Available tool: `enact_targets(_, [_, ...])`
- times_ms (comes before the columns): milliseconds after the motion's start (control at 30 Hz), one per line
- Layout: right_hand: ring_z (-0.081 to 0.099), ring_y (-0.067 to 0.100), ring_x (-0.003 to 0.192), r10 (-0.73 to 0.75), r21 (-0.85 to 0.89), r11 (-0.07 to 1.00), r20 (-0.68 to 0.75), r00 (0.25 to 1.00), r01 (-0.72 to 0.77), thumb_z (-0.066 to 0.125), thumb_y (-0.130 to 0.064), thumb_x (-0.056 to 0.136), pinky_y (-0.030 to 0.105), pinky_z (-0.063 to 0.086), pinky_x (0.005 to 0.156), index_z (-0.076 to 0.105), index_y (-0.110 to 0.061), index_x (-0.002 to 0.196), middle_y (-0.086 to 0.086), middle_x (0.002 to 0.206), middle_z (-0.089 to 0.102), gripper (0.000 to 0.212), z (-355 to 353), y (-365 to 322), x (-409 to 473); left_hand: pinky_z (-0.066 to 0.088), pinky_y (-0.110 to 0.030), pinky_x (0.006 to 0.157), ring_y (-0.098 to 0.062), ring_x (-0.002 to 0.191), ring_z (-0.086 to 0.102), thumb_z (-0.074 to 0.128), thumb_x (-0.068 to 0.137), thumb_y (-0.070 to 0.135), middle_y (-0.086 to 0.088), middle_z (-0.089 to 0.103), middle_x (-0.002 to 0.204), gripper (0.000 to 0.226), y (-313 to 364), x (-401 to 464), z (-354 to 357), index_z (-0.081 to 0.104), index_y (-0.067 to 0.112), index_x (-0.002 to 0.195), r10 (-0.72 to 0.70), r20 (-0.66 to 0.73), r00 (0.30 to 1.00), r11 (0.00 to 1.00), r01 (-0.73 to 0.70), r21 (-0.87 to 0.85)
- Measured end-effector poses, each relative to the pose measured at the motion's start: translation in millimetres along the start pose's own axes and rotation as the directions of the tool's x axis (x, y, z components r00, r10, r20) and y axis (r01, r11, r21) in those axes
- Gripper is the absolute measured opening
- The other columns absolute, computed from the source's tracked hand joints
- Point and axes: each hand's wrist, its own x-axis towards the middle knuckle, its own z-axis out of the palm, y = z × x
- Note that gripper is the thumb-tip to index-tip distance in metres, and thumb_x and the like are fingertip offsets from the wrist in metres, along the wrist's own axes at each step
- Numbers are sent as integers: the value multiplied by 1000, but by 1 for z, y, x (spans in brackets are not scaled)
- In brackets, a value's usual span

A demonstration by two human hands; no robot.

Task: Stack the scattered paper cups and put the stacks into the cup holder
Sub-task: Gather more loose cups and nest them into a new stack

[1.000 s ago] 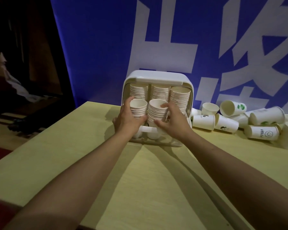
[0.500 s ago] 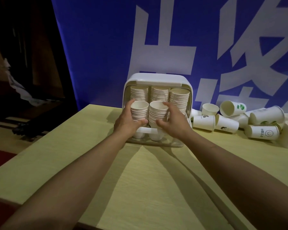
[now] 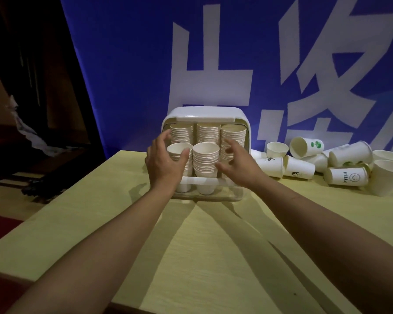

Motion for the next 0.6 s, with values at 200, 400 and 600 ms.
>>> enact_targets(200, [66, 13, 97, -26, -58, 998, -1, 1000, 26, 65, -32, 96, 28, 54, 83, 50, -28, 140, -6, 122, 65, 47, -70, 17, -33, 48, -13, 70, -6, 91, 59, 65, 96, 25, 15, 59, 109, 28, 93, -33, 47, 52, 32, 120, -85, 96, 992, 883, 119, -455])
enact_targets(400, [65, 5, 89, 81, -175, 980, -99, 992, -98, 61, -32, 98, 25, 55, 77, 64, -27, 121, -15, 98, 66, 24, -154, 88, -79, 47, -24, 60, -9, 68, 61, 61, 99, 22, -1, 71, 101, 14, 166, -97, 136, 65, 22, 112, -38, 688, 724, 728, 492, -477])
enact_targets(600, [66, 15, 85, 410, 0, 912, -30, 912, -410, 61, -25, 98, 28, 55, 71, 66, -18, 114, -1, 98, 68, 18, -236, 172, -126, 43, -24, 53, -13, 66, 69, 57, 100, 14, 4, 77, 99, 17, 197, -160, 204, 71, 19, 109, 198, 947, 253, 755, 577, -312])
